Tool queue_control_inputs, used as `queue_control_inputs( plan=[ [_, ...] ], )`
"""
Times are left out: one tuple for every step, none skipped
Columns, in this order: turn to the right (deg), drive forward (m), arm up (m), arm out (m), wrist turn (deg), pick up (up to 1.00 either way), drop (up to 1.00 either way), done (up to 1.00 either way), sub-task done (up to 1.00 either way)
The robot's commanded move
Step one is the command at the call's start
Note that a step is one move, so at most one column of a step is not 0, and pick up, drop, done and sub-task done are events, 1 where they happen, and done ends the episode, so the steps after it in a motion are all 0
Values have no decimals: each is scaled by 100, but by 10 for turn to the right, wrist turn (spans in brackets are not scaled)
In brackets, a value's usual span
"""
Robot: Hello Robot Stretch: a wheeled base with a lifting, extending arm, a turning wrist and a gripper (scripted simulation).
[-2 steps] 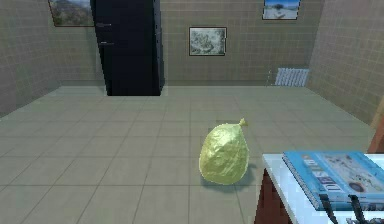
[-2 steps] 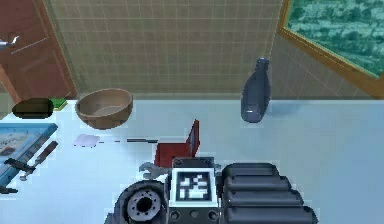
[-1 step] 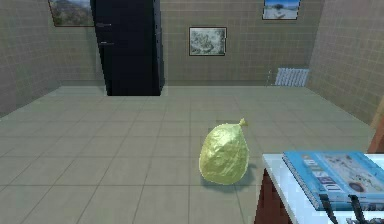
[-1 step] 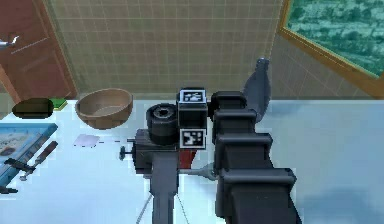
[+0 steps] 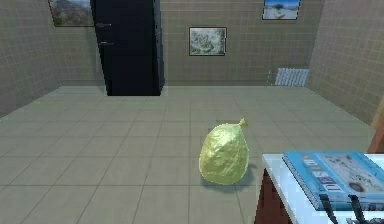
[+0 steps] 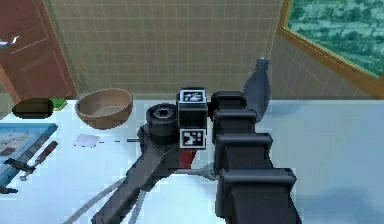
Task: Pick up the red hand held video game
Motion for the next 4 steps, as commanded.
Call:
queue_control_inputs(
  plan=[
    [0, 0, 0, 0, 450, 0, 0, 0, 0],
    [0, 0, 0, 0, 450, 0, 0, 0, 0],
    [0, 0, 0, 0, 360, 0, 0, 0, 0],
    [0, 0, -16, 0, 0, 0, 0, 0, 0]
  ],
)
